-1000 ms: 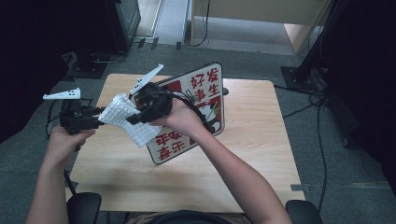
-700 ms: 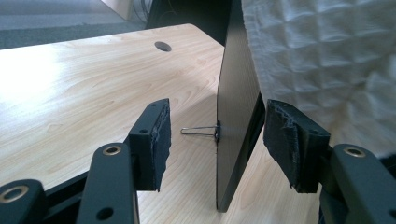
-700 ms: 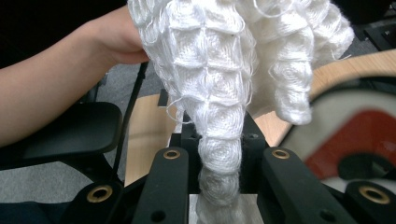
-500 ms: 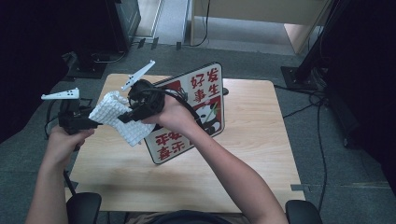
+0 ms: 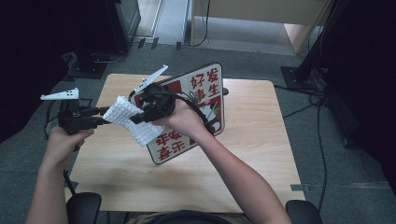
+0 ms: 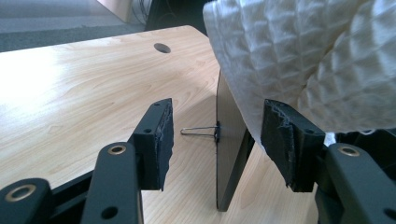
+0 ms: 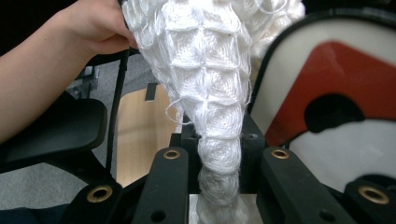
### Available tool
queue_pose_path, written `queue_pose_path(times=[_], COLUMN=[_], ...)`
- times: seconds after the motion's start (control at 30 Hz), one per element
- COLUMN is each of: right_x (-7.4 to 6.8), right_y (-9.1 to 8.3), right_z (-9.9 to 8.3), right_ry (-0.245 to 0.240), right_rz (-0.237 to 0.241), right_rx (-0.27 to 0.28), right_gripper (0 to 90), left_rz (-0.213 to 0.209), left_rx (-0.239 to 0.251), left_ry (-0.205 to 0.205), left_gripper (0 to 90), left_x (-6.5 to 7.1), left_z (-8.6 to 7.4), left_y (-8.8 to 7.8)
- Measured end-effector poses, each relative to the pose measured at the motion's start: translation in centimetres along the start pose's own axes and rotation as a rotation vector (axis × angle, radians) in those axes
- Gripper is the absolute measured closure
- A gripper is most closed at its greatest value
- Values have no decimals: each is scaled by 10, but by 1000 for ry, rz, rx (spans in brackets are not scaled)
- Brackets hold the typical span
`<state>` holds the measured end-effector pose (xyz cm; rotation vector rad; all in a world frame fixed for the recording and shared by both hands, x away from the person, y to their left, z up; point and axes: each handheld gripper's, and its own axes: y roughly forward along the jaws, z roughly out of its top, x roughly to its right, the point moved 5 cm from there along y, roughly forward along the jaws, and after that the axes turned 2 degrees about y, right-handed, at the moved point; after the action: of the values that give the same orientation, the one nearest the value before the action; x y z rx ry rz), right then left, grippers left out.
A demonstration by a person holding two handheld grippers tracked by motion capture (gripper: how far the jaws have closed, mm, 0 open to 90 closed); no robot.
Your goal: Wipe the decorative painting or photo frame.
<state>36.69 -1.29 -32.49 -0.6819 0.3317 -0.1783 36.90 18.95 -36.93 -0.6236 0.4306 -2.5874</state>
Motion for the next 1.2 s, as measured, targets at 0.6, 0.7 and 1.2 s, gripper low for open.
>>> queue_pose_path(times=[0.6, 0.7, 1.2], right_x=[3, 3, 2], right_y=[8, 9, 16], right_z=[-25, -28, -45], right_ry=[54, 52, 66], right_rz=[-12, -16, -31], right_rx=[-18, -18, -40], right_gripper=[786, 786, 788], left_rz=[0, -1, -5], left_rx=[24, 29, 21], left_ry=[6, 6, 18], left_gripper=[475, 482, 501], left_x=[1, 2, 11], left_z=[3, 5, 13], left_y=[-7, -8, -5])
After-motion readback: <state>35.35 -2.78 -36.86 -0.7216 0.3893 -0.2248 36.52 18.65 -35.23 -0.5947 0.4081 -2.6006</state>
